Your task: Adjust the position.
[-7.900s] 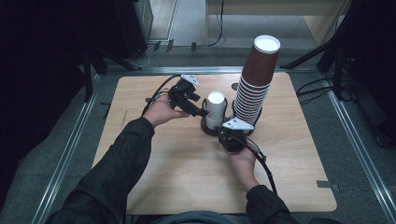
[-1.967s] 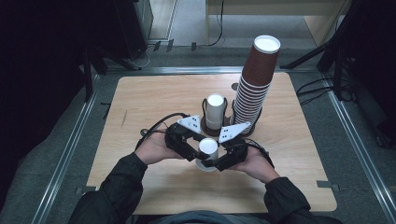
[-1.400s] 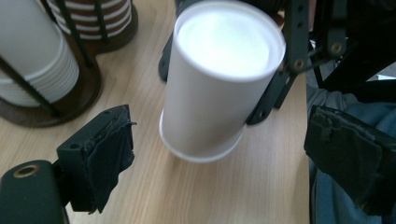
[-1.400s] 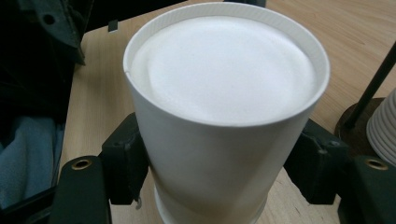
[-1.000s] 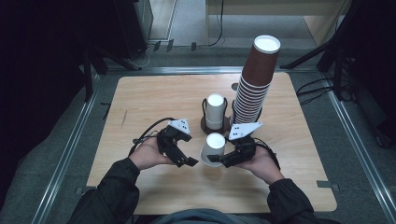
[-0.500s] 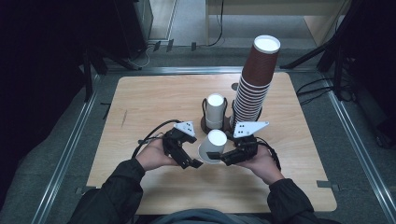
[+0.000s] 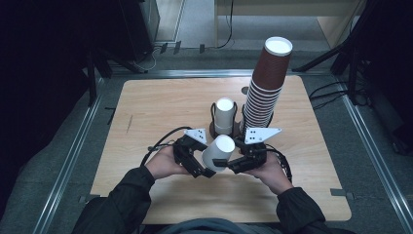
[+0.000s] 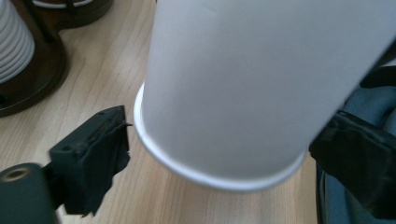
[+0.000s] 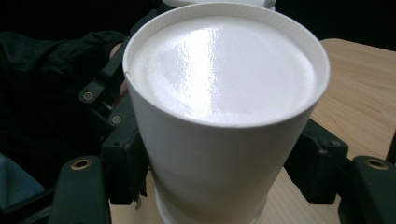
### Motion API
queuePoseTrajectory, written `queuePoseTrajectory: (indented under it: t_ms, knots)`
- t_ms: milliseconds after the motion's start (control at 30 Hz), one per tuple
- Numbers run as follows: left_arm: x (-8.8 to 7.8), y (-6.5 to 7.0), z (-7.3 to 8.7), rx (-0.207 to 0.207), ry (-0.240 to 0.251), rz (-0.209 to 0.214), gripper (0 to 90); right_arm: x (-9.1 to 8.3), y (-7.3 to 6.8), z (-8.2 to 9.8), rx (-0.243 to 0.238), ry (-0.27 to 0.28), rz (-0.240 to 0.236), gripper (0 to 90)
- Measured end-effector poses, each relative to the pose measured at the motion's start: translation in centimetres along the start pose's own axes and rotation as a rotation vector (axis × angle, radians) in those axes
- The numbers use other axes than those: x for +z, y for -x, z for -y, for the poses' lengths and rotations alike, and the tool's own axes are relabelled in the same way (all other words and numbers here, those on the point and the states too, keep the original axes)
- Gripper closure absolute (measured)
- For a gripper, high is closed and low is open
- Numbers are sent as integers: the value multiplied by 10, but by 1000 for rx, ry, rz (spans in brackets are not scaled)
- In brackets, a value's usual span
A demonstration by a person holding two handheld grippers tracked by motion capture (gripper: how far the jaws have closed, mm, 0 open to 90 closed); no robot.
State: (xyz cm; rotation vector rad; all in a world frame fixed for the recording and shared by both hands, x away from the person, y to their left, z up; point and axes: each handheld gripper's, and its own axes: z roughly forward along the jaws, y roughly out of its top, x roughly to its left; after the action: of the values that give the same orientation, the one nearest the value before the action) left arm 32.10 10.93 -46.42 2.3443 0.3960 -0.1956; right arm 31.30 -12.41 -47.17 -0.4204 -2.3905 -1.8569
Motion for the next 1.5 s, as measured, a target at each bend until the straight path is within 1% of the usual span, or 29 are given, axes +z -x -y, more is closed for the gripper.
queuePoseTrajectory:
  t_ms: [100, 233, 267, 300, 333, 400, 433, 533, 567, 600, 700, 767, 867, 900, 1033, 1067, 1100, 1167, 1200, 1233, 1300, 1333, 1400, 1433, 1467, 1500]
  knots:
    - [1, 2, -1, -3, 14, 12, 74, 2, -1, 0, -11, 7, -9, 305]
    - [3, 3, -2, 0, 9, 15, 86, 4, -3, 0, -14, 18, -24, 305]
    - [2, 2, -2, 2, 14, 20, 122, 4, -4, 0, -14, 20, -25, 305]
    - [2, 2, -2, 2, 14, 20, 140, 4, -4, 0, -14, 20, -25, 305]
    - [2, 2, -2, -3, 25, 17, 143, 5, -4, -1, -15, 27, -25, 305]
    - [1, 2, -2, 9, 18, 14, 153, 4, -4, 0, -20, 33, -18, 305]
    - [2, 3, -2, 16, 13, 5, 161, 4, -4, 0, -20, 32, -15, 305]
    - [2, 2, -2, 13, 11, 11, 169, 4, -4, 0, -14, 36, -16, 305]
    - [2, 2, -1, 12, 16, 22, 191, 4, -4, 0, -19, 37, -15, 306]
    - [2, 2, -1, 13, 18, 21, 218, 4, -4, 0, -24, 36, -10, 308]
    - [2, 1, -1, 1, 26, 30, 219, 4, -4, 0, -21, 43, -8, 308]
    - [2, 2, -1, 9, 24, 18, 219, 4, -4, 0, -24, 43, -4, 308]
    - [1, 2, -2, 13, 22, 14, 226, 4, -4, 0, -33, 44, -1, 310]
    - [1, 2, -2, 8, 25, 17, 230, 4, -5, 0, -35, 44, 0, 311]
    - [1, 1, -2, 15, 20, 16, 248, 3, -5, 0, -39, 41, 8, 314]
    - [1, 0, -2, 9, 22, 21, 250, 3, -5, 0, -40, 42, 9, 315]
    - [0, 0, -2, 15, 16, 20, 253, 3, -5, 0, -38, 42, 8, 315]
    - [1, -1, -2, 7, 16, 27, 265, 3, -5, 0, -38, 42, 10, 317]
    - [0, -1, -1, 11, 19, 45, 317, 3, -5, 0, -38, 42, 11, 314]
    - [0, -1, -1, 13, 13, 44, 340, 3, -5, 0, -46, 39, 29, 309]
    - [-1, -1, -1, 9, 26, 51, 386, 2, -5, 0, -47, 39, 39, 311]
    - [-1, -1, -1, 11, 30, 48, 383, 1, -5, 0, -43, 38, 43, 314]
    - [1, -2, -1, 21, 12, 29, 333, 2, -6, -1, -50, 35, 44, 320]
    - [2, -1, -1, 18, 2, 15, 308, 2, -6, -2, -54, 36, 44, 322]
    - [4, -1, -1, 19, -9, 0, 257, 3, -7, -2, -58, 36, 39, 324]
    - [5, 0, -2, 24, -22, -24, 215, 4, -7, -1, -62, 28, 33, 327]
